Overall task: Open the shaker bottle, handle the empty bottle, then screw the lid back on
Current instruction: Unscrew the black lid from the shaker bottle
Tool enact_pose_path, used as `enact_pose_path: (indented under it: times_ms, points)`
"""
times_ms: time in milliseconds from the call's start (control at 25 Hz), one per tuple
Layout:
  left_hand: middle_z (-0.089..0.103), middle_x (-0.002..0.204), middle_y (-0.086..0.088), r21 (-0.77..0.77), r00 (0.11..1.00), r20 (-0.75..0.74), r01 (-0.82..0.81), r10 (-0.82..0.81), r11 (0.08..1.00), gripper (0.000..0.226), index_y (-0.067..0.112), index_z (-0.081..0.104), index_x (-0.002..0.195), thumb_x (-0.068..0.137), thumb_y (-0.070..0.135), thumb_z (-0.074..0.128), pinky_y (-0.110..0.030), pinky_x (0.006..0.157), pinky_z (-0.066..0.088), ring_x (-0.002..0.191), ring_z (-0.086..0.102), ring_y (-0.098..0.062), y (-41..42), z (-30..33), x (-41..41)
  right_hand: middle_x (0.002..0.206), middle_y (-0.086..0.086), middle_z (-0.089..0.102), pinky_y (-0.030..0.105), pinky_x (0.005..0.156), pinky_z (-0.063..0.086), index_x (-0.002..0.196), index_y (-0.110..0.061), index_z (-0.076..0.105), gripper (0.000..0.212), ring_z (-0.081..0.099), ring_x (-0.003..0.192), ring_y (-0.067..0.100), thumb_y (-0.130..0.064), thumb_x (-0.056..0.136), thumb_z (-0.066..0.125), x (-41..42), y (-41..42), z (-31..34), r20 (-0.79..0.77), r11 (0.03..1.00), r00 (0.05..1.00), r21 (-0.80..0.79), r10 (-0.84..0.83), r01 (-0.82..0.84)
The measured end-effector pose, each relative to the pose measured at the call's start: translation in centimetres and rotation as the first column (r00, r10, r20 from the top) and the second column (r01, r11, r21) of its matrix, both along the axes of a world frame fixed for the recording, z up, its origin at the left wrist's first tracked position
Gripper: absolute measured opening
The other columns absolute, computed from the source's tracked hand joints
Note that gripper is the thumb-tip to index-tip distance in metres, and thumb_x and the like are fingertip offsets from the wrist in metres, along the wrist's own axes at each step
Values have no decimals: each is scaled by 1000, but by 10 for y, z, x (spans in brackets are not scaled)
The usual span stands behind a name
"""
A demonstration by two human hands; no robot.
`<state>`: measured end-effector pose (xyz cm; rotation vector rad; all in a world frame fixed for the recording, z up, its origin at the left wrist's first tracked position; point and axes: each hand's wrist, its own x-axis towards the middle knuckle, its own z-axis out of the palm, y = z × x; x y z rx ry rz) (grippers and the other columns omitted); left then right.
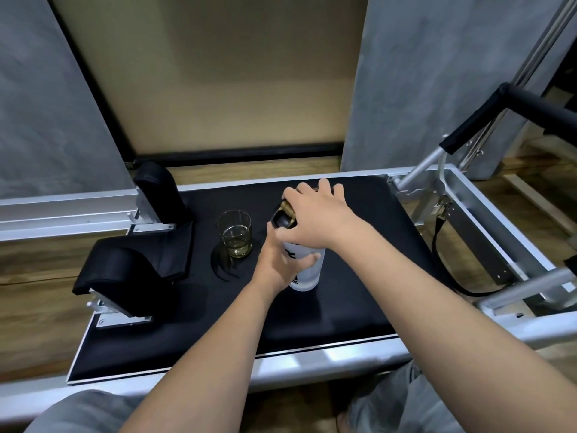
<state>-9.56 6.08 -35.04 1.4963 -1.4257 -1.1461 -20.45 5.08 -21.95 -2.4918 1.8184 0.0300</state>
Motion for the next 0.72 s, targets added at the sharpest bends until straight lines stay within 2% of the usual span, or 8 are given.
enact_pose_path:
  times_ms: [80,200,280,320,400,480,560,720]
  points:
    - [66,139,0,-43,1000,9,-26,26,999,91,10,52,146,68,21,97,-38,107,54,124,64,-14,1,-3,0,149,-2,48,50,99,25,133,-32,51,57,32,131,37,-59,82,52,-5,-3,6,134,992,988,95,74,-87]
    - [59,137,10,-106,999,-3,-35,35,994,102,19,43,152,66,23,98,-24,97,52,118,59,-6,-2,-5,-2,170,5,19,61,111,19,150,-25,40,91,20,149,41,-84,81,44,-6,-2,8,123,991,988,110,-94,81]
    - [56,137,16,-78,999,-38,4,-7,997,95,48,39,137,67,21,97,-25,98,46,121,58,-5,-5,-6,-1,162,14,30,62,106,27,151,-14,36,110,32,142,43,-95,75,36,-1,1,6,18,949,949,-5,-315,315]
    - [58,132,17,-65,999,-23,23,-25,998,88,52,39,127,66,23,96,-23,99,46,122,58,-7,-7,-7,0,154,15,40,61,103,30,148,-12,38,109,38,136,42,-93,76,37,2,3,4,-2,932,932,-28,-361,361]
    - [57,119,24,-92,1000,20,16,-14,996,89,37,43,133,64,27,97,-7,89,48,115,62,0,-7,-12,2,149,14,44,56,102,31,149,-12,36,95,40,132,41,-80,83,47,1,2,3,61,956,954,34,-294,293]
    - [53,110,29,-107,999,33,-2,5,994,102,19,41,146,62,28,98,5,79,42,102,61,17,-5,-14,4,163,11,31,52,107,27,159,-20,25,87,32,139,40,-61,88,53,-6,-5,9,128,984,984,145,-123,104]
    - [50,109,31,-124,1000,20,4,-2,992,109,13,38,150,61,30,98,7,77,40,94,54,32,-4,-16,4,171,7,18,51,110,24,162,-28,22,82,24,145,41,-53,90,52,-10,-10,16,143,984,989,175,-44,18]
    - [53,115,31,-110,997,67,-18,26,994,113,15,39,153,59,39,96,4,76,43,94,59,17,-4,-13,0,155,11,37,55,103,32,158,-12,26,106,34,138,40,-84,82,47,1,-3,6,-3,970,970,5,-243,243]
